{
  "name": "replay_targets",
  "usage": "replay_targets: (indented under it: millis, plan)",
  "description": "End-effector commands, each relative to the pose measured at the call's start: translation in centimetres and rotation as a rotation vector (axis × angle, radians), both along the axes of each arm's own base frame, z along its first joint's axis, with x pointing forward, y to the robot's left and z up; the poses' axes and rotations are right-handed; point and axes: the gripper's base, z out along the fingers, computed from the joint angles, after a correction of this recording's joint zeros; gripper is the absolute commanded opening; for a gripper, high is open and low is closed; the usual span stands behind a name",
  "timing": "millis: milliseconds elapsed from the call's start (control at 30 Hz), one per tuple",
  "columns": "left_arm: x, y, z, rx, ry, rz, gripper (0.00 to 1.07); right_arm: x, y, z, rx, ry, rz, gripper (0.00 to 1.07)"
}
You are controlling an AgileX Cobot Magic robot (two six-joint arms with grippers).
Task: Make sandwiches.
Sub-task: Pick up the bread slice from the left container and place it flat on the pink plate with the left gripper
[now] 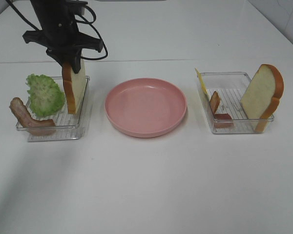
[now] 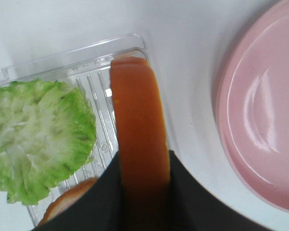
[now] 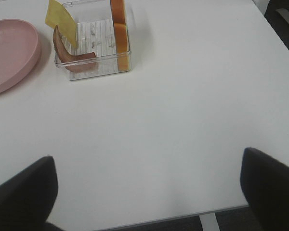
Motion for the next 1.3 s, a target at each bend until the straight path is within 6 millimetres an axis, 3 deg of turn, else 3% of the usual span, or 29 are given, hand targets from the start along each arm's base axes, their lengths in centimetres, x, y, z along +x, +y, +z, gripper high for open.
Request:
replay_targets:
  millis: [33, 100, 133, 200, 267, 400, 533, 567, 633, 733, 800, 1067, 1133, 1233, 1300]
  plan:
    - [-1.5, 0.2, 2.7, -0.008, 0.039, 0.023, 0.0, -0.3, 0.0, -0.1, 0.002, -0.031, -0.009, 0.99]
    - [-2.5, 0.2, 5.7, -0.068, -0.009, 0.024, 0.0, -0.3, 0.0, -0.1, 0.002, -0.031, -0.009, 0.99]
    - [-2.5, 0.2, 5.7, -0.068, -0.009, 0.024, 0.0, -0.3, 0.0, -0.1, 0.002, -0.031, -0.009, 0.99]
    - [-3.7, -0.3, 8.4, -0.143, -0.043, 0.003, 0.0, -0.3, 0.0, -0.1, 0.002, -0.031, -0.009, 0.99]
    - [-4.3, -1.0, 9.5, -0.208, -0.044, -0.018, 0.0, -0.3, 0.0, -0.1, 0.002, -0.031, -0.009, 0.99]
    - [-4.8, -1.9, 9.7, -0.289, -0.019, -0.066, 0.0, -0.3, 0.0, -0.1, 0.002, -0.031, -0.009, 0.99]
    - [-5.5, -4.3, 8.0, -0.409, 0.01, -0.141, 0.0, -0.3, 0.0, -0.1, 0.002, -0.031, -0.009, 0.99]
    - [-5.5, -4.3, 8.0, -0.409, 0.01, -0.141, 0.0, -0.3, 0.0, -0.1, 0.002, -0.031, -0.009, 0.99]
    - [-4.9, -4.9, 5.2, -0.464, -0.033, -0.078, 0.0, -0.3, 0.0, -0.1, 0.002, -0.031, -0.009, 0.99]
    - [-4.8, -4.9, 4.4, -0.479, -0.042, -0.058, 0.0, -0.3, 0.0, -0.1, 0.002, -0.031, -0.009, 0.99]
    - [-4.6, -5.0, 2.5, -0.508, -0.071, -0.036, 0.0, -0.3, 0.0, -0.1, 0.002, -0.031, -0.009, 0.99]
    - [-4.1, -5.7, 0.9, -0.616, -0.128, -0.013, 0.0, -0.3, 0.0, -0.1, 0.002, -0.031, -0.009, 0.99]
    - [-3.9, -6.4, -0.6, -0.646, -0.086, -0.007, 0.0, -0.3, 0.0, -0.1, 0.002, -0.031, -0.009, 0.99]
    - [-3.9, -6.7, -1.2, -0.648, -0.073, -0.003, 0.0, -0.3, 0.0, -0.1, 0.002, -0.031, -0.009, 0.99]
    - [-3.9, -7.7, -3.2, -0.648, -0.041, -0.004, 0.0, -0.3, 0.0, -0.1, 0.002, -0.031, -0.009, 0.99]
